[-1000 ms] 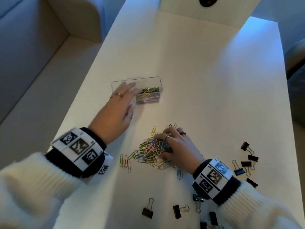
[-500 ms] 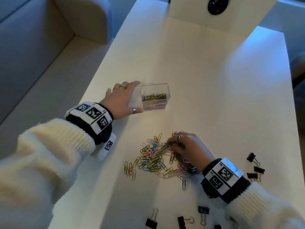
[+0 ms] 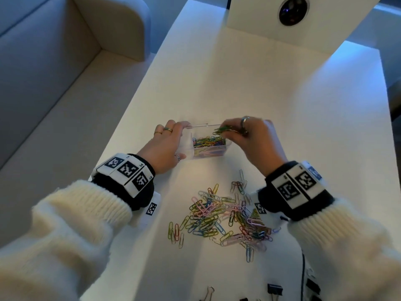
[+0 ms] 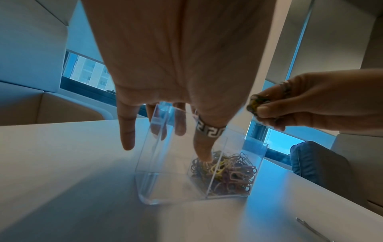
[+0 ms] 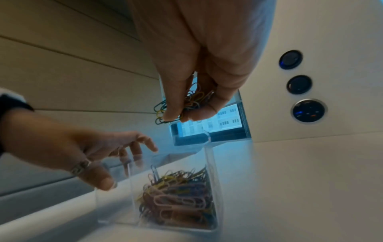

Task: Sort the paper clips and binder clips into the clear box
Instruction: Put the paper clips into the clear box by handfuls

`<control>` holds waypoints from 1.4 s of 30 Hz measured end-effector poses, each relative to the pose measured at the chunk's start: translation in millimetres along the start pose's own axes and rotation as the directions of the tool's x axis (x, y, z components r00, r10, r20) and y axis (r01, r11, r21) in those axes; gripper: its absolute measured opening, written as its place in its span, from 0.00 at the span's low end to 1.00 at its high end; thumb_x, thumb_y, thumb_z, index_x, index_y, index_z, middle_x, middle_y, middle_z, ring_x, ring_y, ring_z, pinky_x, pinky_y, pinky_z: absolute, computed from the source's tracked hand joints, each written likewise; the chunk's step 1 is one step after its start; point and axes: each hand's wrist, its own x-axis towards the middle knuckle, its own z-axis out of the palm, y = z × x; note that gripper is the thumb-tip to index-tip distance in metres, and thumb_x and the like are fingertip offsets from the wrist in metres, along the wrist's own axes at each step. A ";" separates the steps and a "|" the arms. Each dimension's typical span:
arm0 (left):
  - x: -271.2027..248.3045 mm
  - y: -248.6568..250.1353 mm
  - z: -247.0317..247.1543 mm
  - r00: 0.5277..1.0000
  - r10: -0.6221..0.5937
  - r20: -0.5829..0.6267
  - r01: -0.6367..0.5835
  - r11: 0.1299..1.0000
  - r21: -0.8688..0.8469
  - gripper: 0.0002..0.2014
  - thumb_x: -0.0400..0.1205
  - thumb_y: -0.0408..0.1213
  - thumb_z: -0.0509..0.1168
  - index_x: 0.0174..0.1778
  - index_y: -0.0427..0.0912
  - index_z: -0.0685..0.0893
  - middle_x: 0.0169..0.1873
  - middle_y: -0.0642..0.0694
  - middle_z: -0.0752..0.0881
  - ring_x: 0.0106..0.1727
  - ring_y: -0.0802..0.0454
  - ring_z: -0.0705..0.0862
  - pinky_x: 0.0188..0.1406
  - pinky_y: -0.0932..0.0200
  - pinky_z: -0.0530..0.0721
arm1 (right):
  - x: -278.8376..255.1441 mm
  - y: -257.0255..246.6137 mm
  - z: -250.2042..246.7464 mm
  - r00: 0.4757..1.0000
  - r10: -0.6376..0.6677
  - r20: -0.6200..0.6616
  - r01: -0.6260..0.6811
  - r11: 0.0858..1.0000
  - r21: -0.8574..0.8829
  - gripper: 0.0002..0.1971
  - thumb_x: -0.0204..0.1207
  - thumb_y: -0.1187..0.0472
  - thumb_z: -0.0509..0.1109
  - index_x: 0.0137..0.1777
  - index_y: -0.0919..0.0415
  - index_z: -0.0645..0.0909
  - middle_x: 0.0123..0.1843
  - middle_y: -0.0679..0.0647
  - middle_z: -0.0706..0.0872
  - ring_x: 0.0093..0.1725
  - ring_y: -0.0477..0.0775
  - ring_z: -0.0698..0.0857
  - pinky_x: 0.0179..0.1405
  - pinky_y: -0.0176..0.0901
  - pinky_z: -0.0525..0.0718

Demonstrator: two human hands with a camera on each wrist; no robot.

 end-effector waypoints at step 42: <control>0.0 -2.8 5.0 1.000 -0.001 -0.026 0.001 1.000 0.008 0.34 0.78 0.32 0.65 0.77 0.47 0.54 0.67 0.42 0.64 0.66 0.41 0.63 0.67 0.44 0.71 | 0.6 3.4 25.9 0.966 -0.117 0.230 0.206 0.888 -0.412 0.21 0.74 0.45 0.66 0.64 0.52 0.78 0.66 0.46 0.81 0.63 0.51 0.79 0.68 0.50 0.56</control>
